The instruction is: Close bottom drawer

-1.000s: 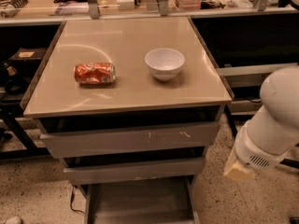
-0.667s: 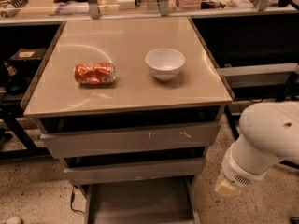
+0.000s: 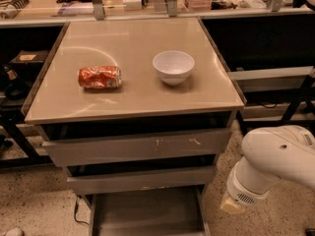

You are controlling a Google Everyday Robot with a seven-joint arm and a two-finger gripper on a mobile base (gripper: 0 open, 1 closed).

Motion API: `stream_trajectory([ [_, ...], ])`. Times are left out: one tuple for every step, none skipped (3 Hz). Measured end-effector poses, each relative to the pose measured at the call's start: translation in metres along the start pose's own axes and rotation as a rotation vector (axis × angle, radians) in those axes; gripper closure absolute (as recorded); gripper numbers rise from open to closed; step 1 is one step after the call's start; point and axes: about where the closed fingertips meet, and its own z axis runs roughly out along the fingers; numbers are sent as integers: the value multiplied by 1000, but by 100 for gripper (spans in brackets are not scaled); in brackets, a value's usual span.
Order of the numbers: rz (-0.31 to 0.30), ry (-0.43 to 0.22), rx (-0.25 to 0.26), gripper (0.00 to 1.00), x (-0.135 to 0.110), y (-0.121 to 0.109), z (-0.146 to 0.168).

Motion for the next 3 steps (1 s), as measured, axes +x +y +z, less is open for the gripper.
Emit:
stream_trajectory([
  [12,8,-48,100,4,18,27],
  [7,63,-92,100,13,42,88],
  [62,100,-111,100,28,52,157],
])
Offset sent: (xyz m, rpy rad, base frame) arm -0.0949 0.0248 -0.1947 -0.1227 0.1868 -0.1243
